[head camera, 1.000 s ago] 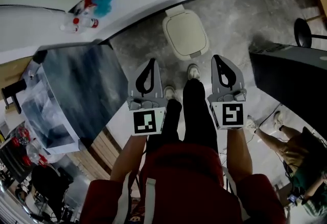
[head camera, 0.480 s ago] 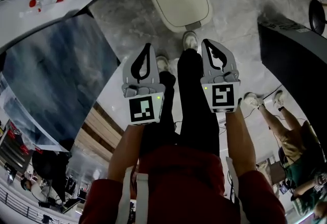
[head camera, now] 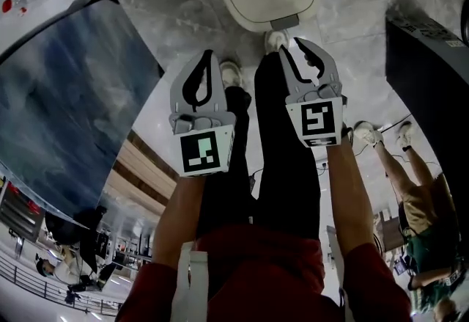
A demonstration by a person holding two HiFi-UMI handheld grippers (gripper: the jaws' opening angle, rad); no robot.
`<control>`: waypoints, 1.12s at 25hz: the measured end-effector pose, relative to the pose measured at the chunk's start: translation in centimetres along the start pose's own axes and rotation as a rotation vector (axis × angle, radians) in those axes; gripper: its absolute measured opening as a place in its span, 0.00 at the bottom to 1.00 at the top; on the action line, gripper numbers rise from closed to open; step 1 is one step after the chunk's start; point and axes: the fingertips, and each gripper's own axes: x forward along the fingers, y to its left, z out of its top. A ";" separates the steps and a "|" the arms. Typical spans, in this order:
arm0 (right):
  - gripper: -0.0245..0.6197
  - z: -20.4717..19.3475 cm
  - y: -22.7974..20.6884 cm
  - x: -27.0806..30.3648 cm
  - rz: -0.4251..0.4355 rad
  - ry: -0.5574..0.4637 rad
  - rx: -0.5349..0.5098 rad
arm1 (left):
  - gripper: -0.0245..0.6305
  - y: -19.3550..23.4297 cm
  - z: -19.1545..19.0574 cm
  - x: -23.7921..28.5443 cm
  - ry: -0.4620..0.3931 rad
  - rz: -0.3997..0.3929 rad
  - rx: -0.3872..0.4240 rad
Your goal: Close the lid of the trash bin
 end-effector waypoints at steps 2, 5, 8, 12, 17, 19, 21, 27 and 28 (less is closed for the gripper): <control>0.29 -1.1 0.2 1.3 0.027 0.023 -0.007 | 0.04 0.0 -1.1 0.3 0.015 0.001 -0.009; 0.36 -2.8 0.6 3.1 0.070 0.054 -0.035 | 0.04 0.1 -2.6 0.5 0.044 0.004 -0.018; 0.38 -3.8 0.7 4.6 0.087 0.089 -0.058 | 0.04 0.4 -3.4 0.7 0.057 0.011 -0.030; 0.39 -5.0 0.7 5.5 0.087 0.133 -0.058 | 0.04 0.8 -4.0 0.8 0.068 0.018 -0.035; 0.39 -5.9 0.9 5.9 0.082 0.166 -0.043 | 0.04 1.0 -4.1 0.6 0.071 0.020 -0.038; 0.39 -5.9 0.9 6.1 0.078 0.162 -0.041 | 0.04 1.1 -4.2 0.6 0.074 0.019 -0.036; 0.39 -5.7 0.9 6.2 0.076 0.158 -0.039 | 0.04 1.4 -4.3 0.6 0.076 0.021 -0.039; 0.40 -5.9 0.8 6.7 0.072 0.156 -0.013 | 0.04 1.6 -5.0 0.7 0.089 0.027 -0.041; 0.40 -6.0 0.7 6.7 0.070 0.157 -0.007 | 0.04 1.5 -5.0 0.7 0.085 0.025 -0.043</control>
